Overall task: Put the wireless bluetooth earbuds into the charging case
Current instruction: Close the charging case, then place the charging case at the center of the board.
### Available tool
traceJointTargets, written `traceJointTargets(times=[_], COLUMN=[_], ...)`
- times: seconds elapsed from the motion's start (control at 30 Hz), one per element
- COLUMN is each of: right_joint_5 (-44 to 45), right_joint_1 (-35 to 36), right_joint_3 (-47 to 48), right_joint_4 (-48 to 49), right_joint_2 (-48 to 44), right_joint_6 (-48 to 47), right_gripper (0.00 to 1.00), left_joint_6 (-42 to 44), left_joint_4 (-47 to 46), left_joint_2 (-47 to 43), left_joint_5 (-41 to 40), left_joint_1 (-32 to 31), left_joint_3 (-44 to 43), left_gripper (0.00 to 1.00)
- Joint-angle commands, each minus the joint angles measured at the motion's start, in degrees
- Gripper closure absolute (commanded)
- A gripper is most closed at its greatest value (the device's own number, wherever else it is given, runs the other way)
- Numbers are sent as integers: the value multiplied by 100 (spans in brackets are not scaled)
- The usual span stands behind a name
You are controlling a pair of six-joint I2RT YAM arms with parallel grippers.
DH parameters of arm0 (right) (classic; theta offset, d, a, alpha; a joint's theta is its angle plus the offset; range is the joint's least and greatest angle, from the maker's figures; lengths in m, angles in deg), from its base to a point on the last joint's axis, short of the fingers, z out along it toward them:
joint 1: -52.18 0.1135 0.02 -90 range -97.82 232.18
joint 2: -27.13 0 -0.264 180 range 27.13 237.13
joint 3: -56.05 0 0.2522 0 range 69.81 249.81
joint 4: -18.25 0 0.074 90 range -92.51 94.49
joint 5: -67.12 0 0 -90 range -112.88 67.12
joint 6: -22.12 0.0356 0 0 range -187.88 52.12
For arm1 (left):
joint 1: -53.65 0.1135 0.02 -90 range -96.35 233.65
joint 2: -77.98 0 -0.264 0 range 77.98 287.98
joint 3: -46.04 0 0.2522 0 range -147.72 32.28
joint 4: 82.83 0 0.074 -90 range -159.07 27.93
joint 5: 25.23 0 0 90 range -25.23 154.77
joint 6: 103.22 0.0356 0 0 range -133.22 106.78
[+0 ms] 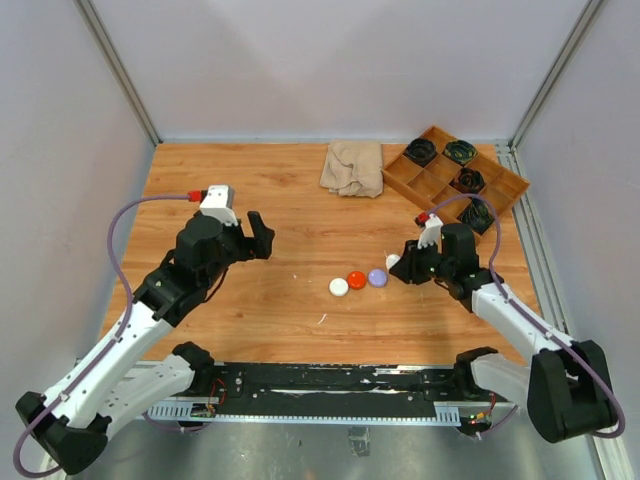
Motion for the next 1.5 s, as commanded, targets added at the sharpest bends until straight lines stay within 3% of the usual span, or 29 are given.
traceJointTargets(times=[0.0, 0.3, 0.47, 0.53, 0.7, 0.9, 1.17, 1.2, 1.47], right_joint_5=[-84, -733, -1159, -1236, -886, 82, 759, 831, 1415], right_joint_1=[-521, -635, -579, -565, -577, -610, -639, -638, -642], right_joint_3=[254, 586, 629, 644, 610, 625, 685, 702, 739], right_joint_4=[-919, -785, -435, -394, -549, -1282, -2325, -2463, -3092], right_joint_2=[495, 2046, 2416, 2475, 2343, 1750, 222, -15, -2184], right_joint_6=[415, 541, 807, 820, 718, 522, 344, 324, 522], right_gripper=[99, 99, 91, 85, 58, 28, 7, 0, 1], left_joint_6=[415, 349, 320, 309, 235, 67, -97, -102, -152], left_joint_4=[243, 184, 114, 86, 38, 115, 533, 588, 787], left_joint_2=[-394, -769, -841, -876, -1030, -1246, -1832, -1981, -2975], left_joint_5=[-1285, -1623, -1216, -1092, -1012, -980, -844, -826, -958], left_joint_1=[32, 208, 531, 654, 752, 752, 752, 752, 748], left_joint_3=[27, 242, 298, 309, 344, 367, 236, 227, 363], left_gripper=[6, 2, 2, 1, 1, 1, 1, 1, 1])
